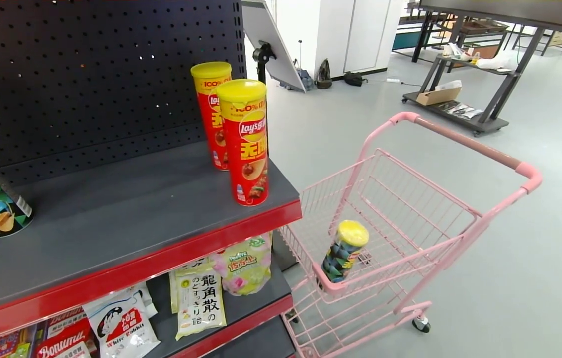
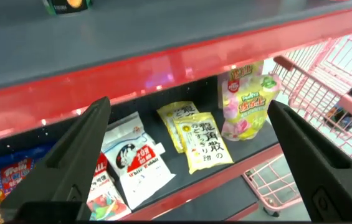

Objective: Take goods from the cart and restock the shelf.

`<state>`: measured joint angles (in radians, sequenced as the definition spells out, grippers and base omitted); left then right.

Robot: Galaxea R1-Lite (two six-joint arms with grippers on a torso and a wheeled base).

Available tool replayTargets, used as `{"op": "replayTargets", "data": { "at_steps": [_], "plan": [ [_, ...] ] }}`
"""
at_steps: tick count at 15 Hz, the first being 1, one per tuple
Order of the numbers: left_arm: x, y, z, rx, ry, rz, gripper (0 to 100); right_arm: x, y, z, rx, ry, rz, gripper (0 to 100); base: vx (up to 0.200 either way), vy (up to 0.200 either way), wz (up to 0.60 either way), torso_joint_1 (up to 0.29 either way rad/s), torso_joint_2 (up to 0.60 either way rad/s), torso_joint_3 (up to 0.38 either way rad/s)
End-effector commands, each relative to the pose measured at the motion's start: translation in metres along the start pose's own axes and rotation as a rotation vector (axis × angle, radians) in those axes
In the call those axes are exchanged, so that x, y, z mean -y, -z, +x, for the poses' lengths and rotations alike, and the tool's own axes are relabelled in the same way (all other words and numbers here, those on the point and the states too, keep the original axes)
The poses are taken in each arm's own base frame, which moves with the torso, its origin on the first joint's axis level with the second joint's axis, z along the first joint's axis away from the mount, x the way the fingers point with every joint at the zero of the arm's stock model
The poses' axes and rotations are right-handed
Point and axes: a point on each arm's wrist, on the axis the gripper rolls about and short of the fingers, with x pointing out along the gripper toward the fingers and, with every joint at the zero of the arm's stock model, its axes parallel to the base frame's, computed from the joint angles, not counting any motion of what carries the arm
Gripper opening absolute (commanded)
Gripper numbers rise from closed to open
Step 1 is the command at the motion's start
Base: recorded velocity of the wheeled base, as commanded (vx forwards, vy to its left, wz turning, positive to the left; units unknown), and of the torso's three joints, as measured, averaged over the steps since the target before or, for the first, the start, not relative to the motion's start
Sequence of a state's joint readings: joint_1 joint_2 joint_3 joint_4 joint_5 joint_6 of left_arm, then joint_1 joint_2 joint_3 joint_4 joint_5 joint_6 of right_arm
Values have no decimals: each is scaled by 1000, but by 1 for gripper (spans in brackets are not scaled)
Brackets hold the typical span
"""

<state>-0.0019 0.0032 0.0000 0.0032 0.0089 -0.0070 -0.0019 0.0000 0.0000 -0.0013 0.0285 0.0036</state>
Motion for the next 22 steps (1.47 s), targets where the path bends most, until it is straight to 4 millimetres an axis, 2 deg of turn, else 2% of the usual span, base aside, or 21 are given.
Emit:
{"op": "replayTargets", "data": {
  "at_steps": [1,12,22],
  "plan": [
    [0,0,0,-1,-1,-1,100,0,0,0,-1,-1,-1,100,0,0,0,-134,388,232],
    [0,0,0,-1,-1,-1,100,0,0,0,-3,-9,-2,100,0,0,0,-158,489,328],
    [0,0,0,-1,-1,-1,100,0,0,0,5,5,-48,100,0,0,0,-8,42,29]
  ]
}}
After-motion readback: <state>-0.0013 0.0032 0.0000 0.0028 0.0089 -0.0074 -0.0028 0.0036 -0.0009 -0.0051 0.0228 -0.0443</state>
